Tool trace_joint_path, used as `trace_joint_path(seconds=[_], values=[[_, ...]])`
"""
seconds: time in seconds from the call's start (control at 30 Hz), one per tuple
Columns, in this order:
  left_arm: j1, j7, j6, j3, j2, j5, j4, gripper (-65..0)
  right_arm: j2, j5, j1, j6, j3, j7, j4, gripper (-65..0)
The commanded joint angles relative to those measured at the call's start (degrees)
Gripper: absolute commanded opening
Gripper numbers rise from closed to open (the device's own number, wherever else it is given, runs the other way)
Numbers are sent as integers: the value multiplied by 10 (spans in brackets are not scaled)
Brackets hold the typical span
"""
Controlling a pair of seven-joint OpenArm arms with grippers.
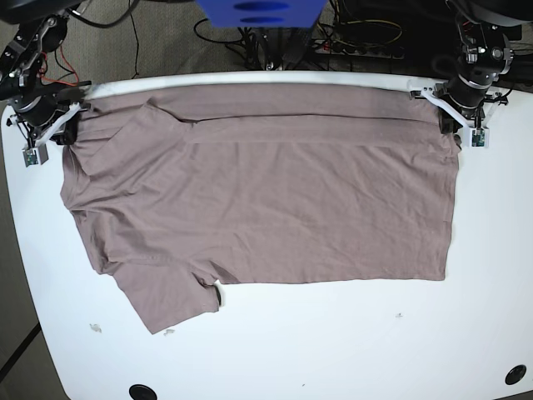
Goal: Fold the T-shirt properly
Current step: 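Drag the folded shirt toward the robot base with both grippers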
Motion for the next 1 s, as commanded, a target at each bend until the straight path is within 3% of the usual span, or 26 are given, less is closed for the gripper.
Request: trace_joint_path(seconds=[0.0,0.57,0.7,0.83,0.97], values=[[10,0,3,-3,-6,3,4,-645,5,-12,-16,1,0,-25,3,-647],[21,-6,3,-7,-6,3,12,-615,-7,-19,-26,1,8,-23,9,-630],[20,2,4,-9,-6,4,15,-570,-7,-18,-24,1,11,-23,8,-589],[19,21,5,-18,-7,6,17,-540,-2,-23,-18,1,16,-14,10,-503],[17,28,6,-23,-7,6,19,-536,-1,-23,-14,1,18,-12,11,-480]])
